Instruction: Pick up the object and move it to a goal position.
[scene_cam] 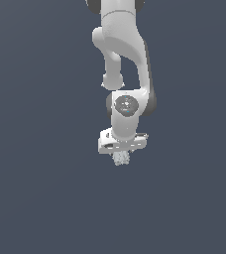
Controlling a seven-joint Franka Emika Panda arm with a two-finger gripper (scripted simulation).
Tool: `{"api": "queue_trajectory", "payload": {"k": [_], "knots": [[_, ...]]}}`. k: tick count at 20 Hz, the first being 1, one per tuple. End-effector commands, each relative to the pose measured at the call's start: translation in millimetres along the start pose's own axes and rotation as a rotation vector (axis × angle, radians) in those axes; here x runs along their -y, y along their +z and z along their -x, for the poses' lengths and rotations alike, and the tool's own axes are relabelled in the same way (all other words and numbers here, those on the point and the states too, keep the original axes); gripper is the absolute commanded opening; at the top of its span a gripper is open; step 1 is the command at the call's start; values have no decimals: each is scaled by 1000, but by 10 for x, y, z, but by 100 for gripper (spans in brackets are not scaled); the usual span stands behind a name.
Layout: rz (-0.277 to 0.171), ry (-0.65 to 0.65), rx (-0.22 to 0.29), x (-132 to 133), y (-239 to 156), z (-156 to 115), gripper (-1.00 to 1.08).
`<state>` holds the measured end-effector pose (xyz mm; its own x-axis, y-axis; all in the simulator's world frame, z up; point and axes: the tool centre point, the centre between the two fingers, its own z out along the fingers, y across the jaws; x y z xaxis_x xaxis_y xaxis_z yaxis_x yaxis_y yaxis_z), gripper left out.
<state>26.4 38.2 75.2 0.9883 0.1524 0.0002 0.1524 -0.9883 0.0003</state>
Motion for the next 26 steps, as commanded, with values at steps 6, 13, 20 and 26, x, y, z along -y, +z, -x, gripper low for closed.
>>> {"api": "queue_trajectory", "payload": {"k": [6,13,20,26], "knots": [[0,-1,1,2,324,3,100],[0,-1,1,1,340,-6,-100],[0,-5,-12,23,245,-46,-100],[0,-5,-12,-89,150,-73,-100]]}}
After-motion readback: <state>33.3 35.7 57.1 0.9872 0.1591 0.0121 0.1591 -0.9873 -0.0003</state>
